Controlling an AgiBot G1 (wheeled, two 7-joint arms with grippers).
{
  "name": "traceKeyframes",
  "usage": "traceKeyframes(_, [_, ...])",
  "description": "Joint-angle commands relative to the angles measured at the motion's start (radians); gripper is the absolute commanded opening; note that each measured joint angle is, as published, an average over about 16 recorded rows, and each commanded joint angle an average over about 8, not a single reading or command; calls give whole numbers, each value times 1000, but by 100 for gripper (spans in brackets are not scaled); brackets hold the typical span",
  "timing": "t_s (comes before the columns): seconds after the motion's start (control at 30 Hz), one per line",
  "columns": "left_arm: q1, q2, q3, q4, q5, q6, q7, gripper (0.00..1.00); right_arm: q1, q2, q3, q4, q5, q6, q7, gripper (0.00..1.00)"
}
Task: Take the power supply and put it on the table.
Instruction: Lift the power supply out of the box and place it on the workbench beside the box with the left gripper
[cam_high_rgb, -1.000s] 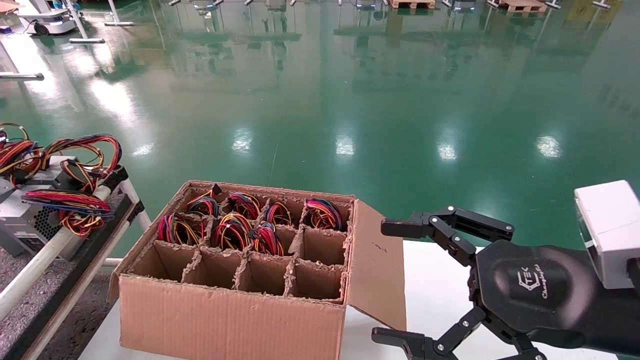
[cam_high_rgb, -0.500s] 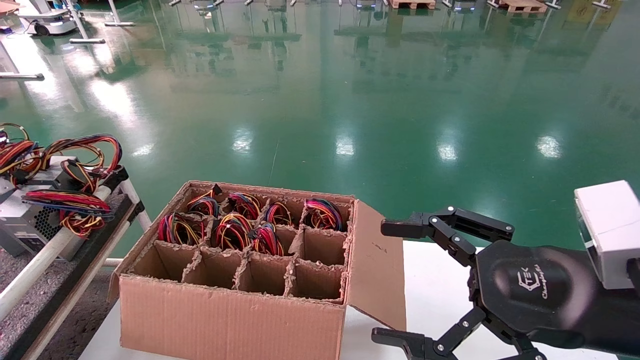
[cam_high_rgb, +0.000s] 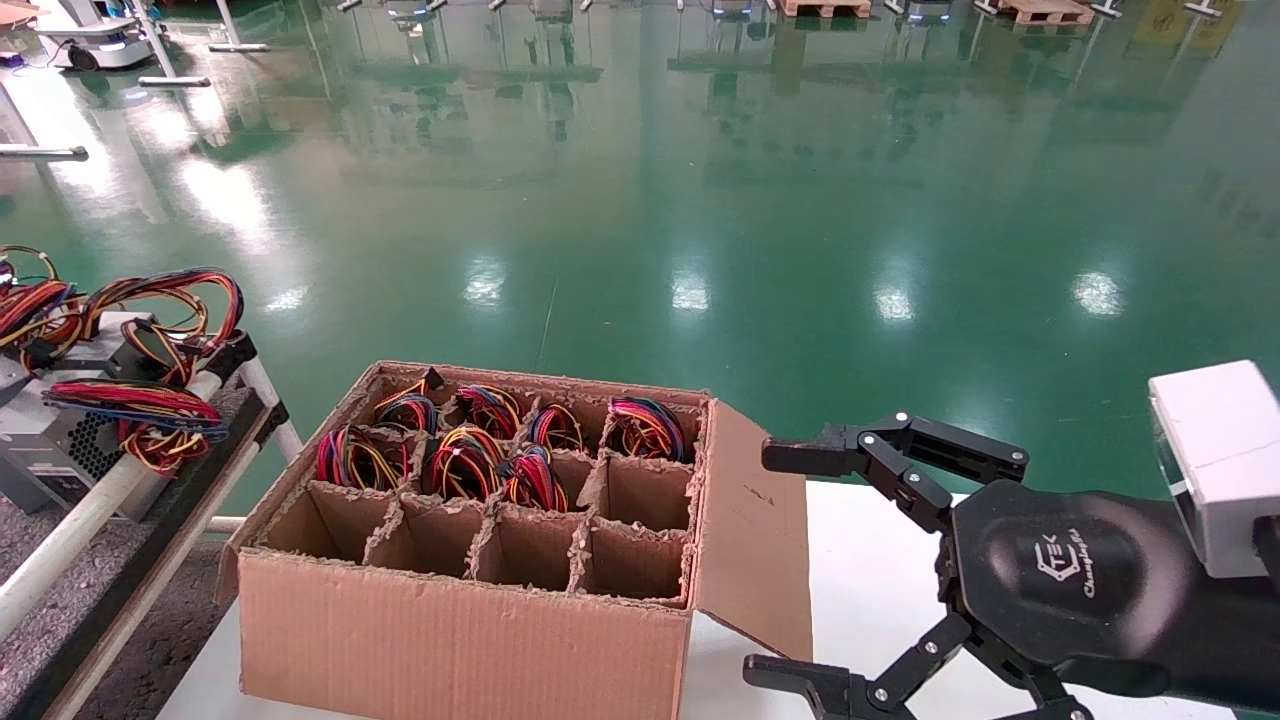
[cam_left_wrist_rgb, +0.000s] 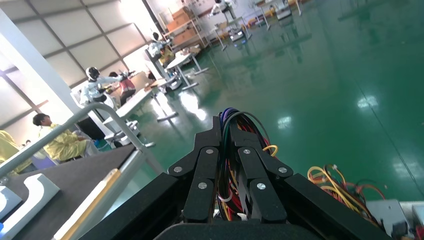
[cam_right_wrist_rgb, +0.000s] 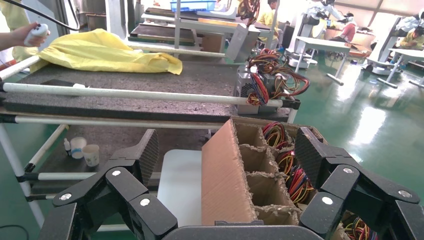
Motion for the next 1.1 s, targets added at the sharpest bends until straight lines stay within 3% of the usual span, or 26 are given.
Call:
traceKeyframes(0.03, [5,-1,3,2,5,-1,-4,0,0,0,0,0,0,0,0,100])
traceKeyframes(1.1, [45,6,12,24,18,-20,-63,0,0,0,0,0,0,1,0,100])
